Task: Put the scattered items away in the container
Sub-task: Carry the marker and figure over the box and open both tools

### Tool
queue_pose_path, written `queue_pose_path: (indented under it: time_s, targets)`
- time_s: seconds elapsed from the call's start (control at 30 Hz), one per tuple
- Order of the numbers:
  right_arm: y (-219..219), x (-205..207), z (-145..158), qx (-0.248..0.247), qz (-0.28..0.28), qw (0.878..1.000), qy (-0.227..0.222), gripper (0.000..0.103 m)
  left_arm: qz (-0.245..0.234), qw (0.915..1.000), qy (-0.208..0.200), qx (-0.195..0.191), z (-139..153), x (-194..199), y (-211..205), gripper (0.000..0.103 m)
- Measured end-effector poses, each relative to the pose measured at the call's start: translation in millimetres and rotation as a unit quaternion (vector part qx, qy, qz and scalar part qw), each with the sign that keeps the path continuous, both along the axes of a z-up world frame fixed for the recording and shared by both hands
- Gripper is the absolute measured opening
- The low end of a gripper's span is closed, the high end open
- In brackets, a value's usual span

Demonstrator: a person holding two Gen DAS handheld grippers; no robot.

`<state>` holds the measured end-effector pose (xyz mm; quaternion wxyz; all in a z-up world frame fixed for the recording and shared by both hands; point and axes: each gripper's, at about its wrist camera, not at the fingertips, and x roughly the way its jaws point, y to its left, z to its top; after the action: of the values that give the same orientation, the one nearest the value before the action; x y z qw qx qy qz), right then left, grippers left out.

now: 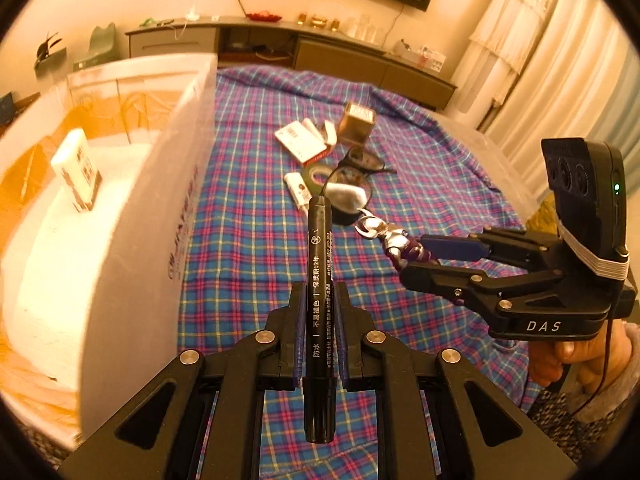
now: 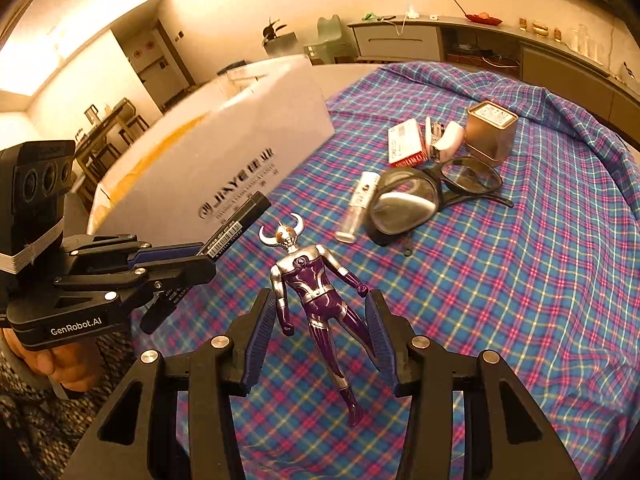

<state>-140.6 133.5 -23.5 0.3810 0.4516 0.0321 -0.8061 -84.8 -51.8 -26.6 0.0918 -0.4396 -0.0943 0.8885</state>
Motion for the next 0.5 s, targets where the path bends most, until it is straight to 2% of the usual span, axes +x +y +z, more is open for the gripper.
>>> queue_pose_path:
  time_s: [0.5]
  targets:
    - [-25.5,19.8,44.5,-0.073,-0.015,0.997,0.005,0.048,0.032,0.9988,0.032,0.018,41.9,20.2,-44.3,0.014]
